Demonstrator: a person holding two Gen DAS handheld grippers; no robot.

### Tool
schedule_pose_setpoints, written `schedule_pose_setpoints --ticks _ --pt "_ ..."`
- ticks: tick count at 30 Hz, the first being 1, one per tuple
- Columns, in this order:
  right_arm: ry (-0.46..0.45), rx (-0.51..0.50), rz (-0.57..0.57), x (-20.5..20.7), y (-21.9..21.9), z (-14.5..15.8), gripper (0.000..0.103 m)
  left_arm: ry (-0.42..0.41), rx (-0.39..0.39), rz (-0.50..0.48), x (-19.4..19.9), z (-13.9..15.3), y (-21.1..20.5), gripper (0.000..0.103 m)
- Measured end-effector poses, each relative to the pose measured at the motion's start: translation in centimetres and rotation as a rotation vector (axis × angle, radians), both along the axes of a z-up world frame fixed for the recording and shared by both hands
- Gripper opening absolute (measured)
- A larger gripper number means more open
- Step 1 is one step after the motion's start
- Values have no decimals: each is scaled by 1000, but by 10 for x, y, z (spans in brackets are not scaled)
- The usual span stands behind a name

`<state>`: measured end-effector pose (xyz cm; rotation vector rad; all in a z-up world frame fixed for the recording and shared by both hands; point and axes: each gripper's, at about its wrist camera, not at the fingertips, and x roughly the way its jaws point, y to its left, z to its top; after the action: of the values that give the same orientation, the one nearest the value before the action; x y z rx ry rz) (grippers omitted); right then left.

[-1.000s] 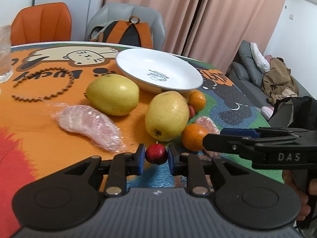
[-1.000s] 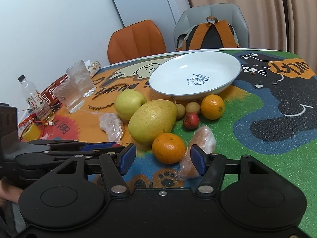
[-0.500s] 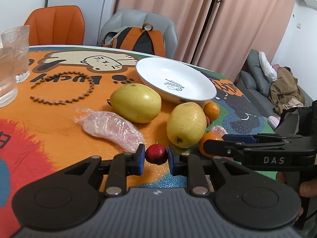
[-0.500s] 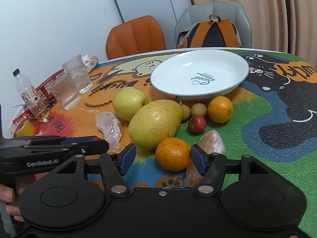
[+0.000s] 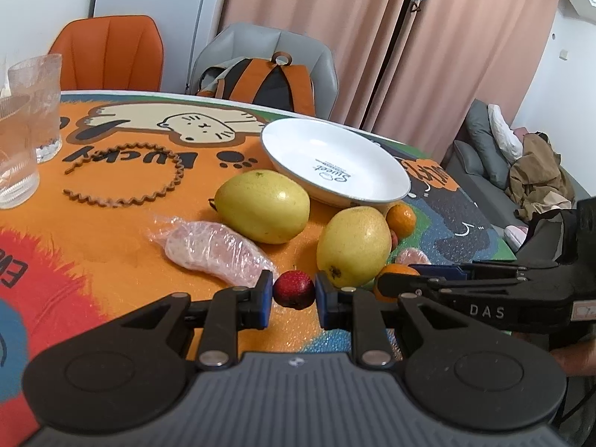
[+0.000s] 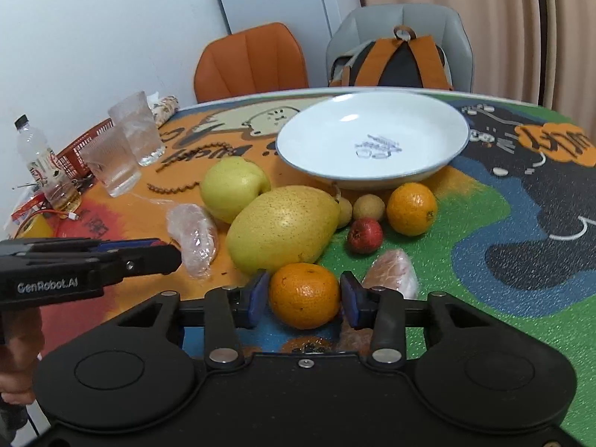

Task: Organize fruits
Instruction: 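Lift the red fruit with the left gripper while the right gripper grasps a tangerine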

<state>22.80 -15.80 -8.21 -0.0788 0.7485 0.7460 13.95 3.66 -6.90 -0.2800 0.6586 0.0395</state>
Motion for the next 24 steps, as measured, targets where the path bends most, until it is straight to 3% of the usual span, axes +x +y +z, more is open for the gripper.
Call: schedule_pose_setpoints --ticks 24 --pt "-71 51 -60 15 -17 34 39 -48 22 -47 36 26 -4 22"
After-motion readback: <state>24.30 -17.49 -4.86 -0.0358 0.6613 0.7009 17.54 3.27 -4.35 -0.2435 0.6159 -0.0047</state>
